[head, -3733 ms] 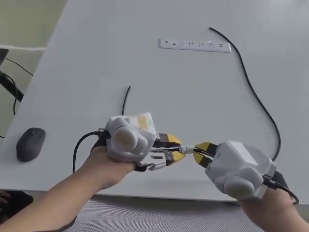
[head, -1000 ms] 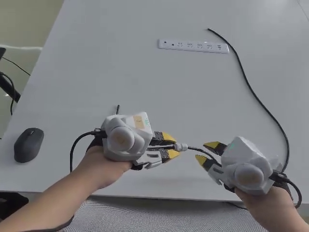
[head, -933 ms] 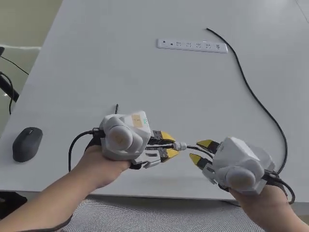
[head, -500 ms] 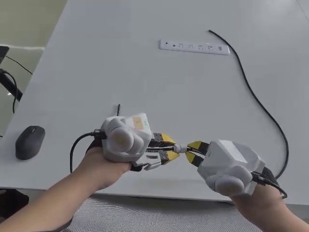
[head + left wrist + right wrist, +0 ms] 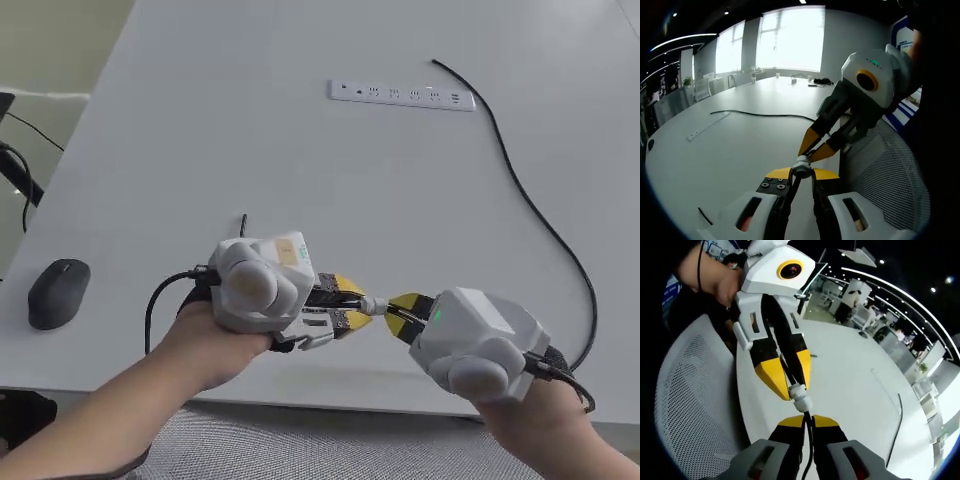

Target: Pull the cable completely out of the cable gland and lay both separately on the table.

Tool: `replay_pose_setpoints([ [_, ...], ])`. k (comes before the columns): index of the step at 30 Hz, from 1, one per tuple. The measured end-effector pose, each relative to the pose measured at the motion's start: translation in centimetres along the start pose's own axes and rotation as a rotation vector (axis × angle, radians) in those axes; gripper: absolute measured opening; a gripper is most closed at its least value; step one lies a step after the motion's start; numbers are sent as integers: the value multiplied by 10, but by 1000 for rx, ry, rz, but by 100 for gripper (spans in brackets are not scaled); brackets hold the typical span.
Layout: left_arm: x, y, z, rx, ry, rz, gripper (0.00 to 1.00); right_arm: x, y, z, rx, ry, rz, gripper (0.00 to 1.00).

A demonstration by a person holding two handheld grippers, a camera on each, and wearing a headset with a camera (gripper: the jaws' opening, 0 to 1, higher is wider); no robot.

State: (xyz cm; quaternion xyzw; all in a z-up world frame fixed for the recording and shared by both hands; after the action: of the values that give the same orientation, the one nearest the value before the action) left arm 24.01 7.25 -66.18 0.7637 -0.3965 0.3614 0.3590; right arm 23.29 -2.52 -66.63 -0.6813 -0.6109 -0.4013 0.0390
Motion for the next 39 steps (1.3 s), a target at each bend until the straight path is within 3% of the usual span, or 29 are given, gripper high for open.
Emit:
replay_pose_setpoints([
  [7,4,-3,-2,5,19,-16,15,-10,7,0,-21,-13,81,0],
  [21,4,-4,-5,20,27,-21,15,-57,12,2,-56,-56,400,0],
  [31,4,-2,-4,26,26,-13,15,-84,10,2,-103,-76,552,0],
  [34,4,-1,-3,26,25,-7,15,-86,9,1,-123,-37,635,0],
  [39,3,4,-1,22,17,11,15,-92,2,1,-121,-43,707,0],
])
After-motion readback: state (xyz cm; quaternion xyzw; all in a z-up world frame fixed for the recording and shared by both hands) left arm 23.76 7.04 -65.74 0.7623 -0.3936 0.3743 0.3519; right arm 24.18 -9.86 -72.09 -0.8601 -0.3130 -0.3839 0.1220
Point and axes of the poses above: the centre of the closed fingertips' face, and the gripper's own axes: z roughly forward along the fingers, y roughly to its right, x roughly out of its top, the point moved 6 cm from there along -z, roughly backward along the fingers, and after that the axes turned 11 degrees about -z, right-handed, at the moved point
